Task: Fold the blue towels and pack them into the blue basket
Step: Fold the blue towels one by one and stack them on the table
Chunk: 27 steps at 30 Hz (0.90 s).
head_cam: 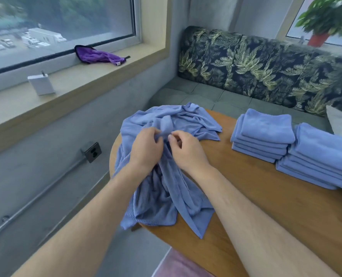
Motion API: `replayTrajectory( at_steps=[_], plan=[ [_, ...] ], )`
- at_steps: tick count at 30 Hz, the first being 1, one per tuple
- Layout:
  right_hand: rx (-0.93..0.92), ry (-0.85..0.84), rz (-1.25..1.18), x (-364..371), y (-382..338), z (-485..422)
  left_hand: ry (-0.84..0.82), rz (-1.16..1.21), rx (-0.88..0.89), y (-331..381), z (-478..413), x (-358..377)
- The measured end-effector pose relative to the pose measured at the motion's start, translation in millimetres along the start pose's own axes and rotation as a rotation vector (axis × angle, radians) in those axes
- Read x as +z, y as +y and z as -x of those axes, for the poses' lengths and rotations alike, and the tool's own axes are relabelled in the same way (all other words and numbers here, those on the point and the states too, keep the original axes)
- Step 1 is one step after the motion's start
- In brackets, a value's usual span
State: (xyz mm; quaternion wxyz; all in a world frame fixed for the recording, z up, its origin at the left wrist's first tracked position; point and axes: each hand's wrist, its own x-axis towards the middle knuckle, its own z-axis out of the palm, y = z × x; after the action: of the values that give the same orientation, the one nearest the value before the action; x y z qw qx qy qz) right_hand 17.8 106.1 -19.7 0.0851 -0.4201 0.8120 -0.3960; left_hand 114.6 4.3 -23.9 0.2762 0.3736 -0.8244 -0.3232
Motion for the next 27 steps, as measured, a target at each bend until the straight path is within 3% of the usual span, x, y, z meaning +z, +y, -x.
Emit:
replayTrajectory(
  at_steps=[4,6,12,17,22,27],
  plan=[
    [0.288,0.02,-0.575,-32.0,2.8,20.6,-0.118,0.118,0.24,32.7,45.4,13.6],
    [0.341,0.078,-0.723,-50.8,14.1,38.5,-0.15,0.147,0.345,54.6,70.6,23.2],
    [0.359,0.361,-0.603,-125.1,65.7,100.7,-0.15,0.19,0.478,109.9,111.1,62.8],
    [0.471,0.543,-0.517,-196.6,121.0,165.5,-0.182,0.01,0.47,133.4,120.0,113.6],
    [0.762,0.348,-0.418,-210.8,176.5,237.7,-0.457,-0.157,0.4,140.1,138.6,170.3],
    [0.782,0.384,-0.459,-192.4,193.7,277.9,-0.57,-0.249,0.454,167.3,145.0,204.2]
  ],
)
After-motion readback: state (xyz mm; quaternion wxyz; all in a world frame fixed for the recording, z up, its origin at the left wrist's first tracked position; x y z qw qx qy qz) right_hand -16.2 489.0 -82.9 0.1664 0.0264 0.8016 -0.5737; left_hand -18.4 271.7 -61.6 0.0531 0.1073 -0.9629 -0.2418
